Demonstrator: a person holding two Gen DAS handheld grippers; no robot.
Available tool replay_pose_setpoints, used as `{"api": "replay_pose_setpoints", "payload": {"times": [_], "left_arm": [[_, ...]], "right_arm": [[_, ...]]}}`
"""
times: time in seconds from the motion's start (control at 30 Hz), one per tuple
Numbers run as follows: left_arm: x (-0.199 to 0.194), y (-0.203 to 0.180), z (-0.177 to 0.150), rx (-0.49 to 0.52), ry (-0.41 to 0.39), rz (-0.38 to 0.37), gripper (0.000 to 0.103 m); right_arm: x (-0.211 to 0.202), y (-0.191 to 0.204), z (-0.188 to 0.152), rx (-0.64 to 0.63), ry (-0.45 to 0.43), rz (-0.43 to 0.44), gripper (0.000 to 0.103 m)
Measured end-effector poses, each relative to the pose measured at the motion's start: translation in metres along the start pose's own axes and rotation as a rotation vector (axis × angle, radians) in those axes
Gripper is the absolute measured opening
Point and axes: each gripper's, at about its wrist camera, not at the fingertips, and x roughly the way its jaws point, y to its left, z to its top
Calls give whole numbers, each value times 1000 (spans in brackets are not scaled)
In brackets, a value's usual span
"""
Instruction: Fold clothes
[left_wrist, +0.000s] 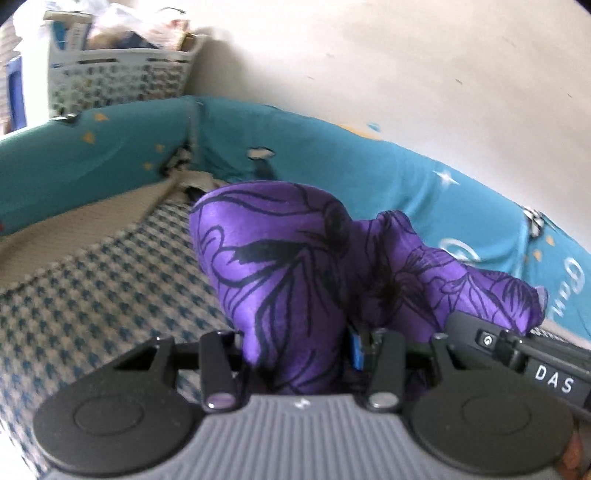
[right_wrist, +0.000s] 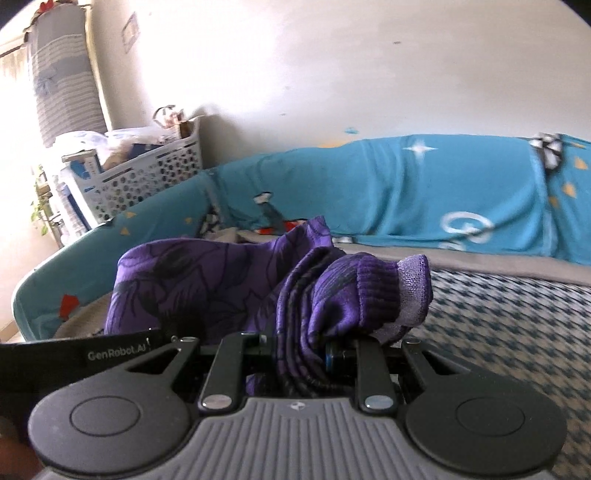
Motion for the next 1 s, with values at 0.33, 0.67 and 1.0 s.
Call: {"api": "replay_pose_setpoints", "payload": {"times": [0.33,0.67,1.0], "left_arm": [[15,56,36,-40,-77,120,42],[48,121,29,-297,30,310,77],[44,143,25,-389,9,401,86]], "right_arm": [[73,43,23,4,-24,81,22],[140,14,3,110,88,-105,37],[97,15,-12,44,3,-147,38]]}}
